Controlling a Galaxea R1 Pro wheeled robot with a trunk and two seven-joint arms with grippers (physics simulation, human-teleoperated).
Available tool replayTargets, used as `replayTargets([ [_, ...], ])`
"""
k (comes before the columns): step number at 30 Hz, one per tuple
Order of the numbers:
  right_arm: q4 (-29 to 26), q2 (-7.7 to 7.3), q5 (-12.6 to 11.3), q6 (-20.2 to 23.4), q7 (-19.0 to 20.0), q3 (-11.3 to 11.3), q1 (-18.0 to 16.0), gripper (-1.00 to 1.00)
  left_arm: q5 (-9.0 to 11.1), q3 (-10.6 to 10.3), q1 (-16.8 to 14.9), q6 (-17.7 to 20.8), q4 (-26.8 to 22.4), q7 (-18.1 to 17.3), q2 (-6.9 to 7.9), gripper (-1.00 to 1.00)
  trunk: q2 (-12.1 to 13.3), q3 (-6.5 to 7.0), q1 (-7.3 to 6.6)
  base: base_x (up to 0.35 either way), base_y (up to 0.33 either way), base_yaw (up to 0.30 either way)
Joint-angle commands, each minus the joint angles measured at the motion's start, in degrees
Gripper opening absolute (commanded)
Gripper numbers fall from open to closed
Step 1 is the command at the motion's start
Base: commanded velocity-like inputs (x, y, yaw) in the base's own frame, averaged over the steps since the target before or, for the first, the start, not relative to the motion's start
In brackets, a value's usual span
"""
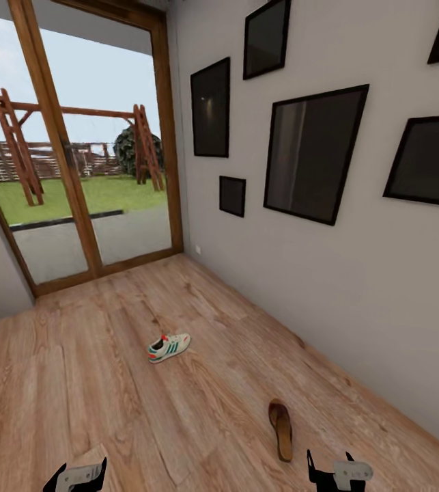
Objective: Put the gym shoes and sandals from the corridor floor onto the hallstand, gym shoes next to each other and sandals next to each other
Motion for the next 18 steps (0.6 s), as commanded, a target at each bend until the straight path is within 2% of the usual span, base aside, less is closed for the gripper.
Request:
replayTargets([
  [1,0.05,0.01,0.24,-0.07,-0.44,0.24,-0.05,1.0,-0.58,0.49,-0.04,-0.2,0.02,-0.28,-0.04,1.0,-0.02,0.01,-0.01,0.0,0.0,-0.217],
  [13,0.05,0.02,0.24,-0.07,-0.44,0.22,-0.05,1.0,-0.58,0.49,-0.07,-0.2,0.02,-0.28,-0.04,1.0,-0.02,0.72,-0.01,0.0,0.01,-0.217],
  [18,0.05,0.01,0.24,-0.07,-0.44,0.23,-0.05,1.0,-0.58,0.49,-0.04,-0.2,0.02,-0.28,-0.04,1.0,-0.02,1.01,-0.01,0.0,0.176,-0.217],
])
